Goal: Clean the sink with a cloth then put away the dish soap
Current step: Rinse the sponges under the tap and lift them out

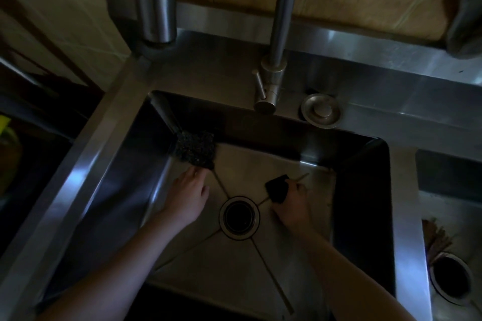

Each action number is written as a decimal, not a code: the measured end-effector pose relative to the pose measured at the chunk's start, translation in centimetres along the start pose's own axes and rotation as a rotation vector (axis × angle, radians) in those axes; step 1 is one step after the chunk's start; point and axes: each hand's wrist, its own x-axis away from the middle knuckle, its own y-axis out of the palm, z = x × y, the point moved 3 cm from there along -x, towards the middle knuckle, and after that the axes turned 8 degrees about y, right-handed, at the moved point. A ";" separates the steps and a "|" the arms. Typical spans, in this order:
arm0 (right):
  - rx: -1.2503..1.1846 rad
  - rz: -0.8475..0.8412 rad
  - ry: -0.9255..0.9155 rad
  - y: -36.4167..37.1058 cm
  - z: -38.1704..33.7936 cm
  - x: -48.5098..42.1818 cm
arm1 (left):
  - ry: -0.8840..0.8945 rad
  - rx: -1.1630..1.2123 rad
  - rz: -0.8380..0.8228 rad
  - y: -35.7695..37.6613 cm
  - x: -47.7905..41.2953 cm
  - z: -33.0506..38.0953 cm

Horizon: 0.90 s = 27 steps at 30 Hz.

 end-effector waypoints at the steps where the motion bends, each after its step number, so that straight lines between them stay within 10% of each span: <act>1: 0.010 0.007 -0.014 0.2 -0.4 0.1 | -0.003 -0.007 0.002 0.0 0.0 -0.2; 27: 0.222 -0.015 -0.187 3.4 -2.6 -2.8 | -0.094 -0.122 -0.023 3.7 -6.3 -2.5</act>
